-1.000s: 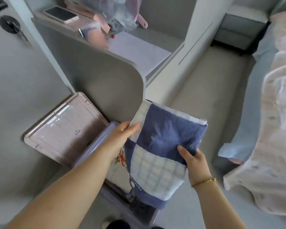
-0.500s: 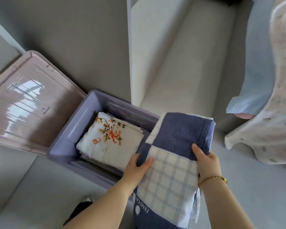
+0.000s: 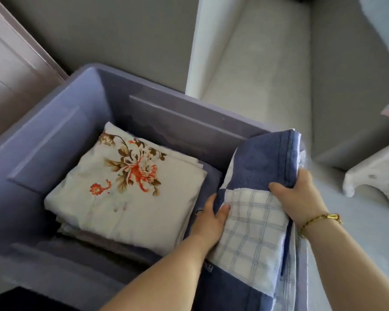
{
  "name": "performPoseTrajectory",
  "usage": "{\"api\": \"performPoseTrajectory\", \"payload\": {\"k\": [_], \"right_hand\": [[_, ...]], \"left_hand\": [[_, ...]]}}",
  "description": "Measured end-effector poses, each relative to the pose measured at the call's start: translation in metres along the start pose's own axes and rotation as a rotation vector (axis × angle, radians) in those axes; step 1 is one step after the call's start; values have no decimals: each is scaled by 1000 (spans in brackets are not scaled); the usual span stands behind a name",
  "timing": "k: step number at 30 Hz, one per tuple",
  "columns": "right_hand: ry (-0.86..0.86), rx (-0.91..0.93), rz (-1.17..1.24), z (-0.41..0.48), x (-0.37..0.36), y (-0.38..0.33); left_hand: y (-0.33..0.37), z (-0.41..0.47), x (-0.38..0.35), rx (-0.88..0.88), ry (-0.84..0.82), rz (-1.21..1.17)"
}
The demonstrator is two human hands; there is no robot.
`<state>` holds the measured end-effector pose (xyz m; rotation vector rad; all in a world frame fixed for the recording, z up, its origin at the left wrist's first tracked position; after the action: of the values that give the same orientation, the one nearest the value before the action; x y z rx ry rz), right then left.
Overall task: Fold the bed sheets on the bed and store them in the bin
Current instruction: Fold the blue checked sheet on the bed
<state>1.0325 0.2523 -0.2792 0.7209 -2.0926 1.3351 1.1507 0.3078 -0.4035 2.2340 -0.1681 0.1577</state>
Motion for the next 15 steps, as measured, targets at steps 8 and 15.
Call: {"api": "performPoseTrajectory", "payload": {"k": [8, 15], "right_hand": [[-3, -54, -388, 12, -50, 20], [-123, -189, -405, 34, -89, 45]], "left_hand": [[-29, 27, -12, 134, -379, 293], [-10, 16, -23, 80, -462, 61]]}}
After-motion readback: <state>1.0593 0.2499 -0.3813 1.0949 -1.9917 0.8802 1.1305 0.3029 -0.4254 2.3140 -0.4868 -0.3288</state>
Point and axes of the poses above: each hand's wrist, its own z-axis towards the middle knuckle, its own x-axis out of the back of the hand, y = z × x, the point moved 2 cm from there along z, towards the middle knuckle, and after that the axes turned 1 degree about y, right-handed, at the moved point
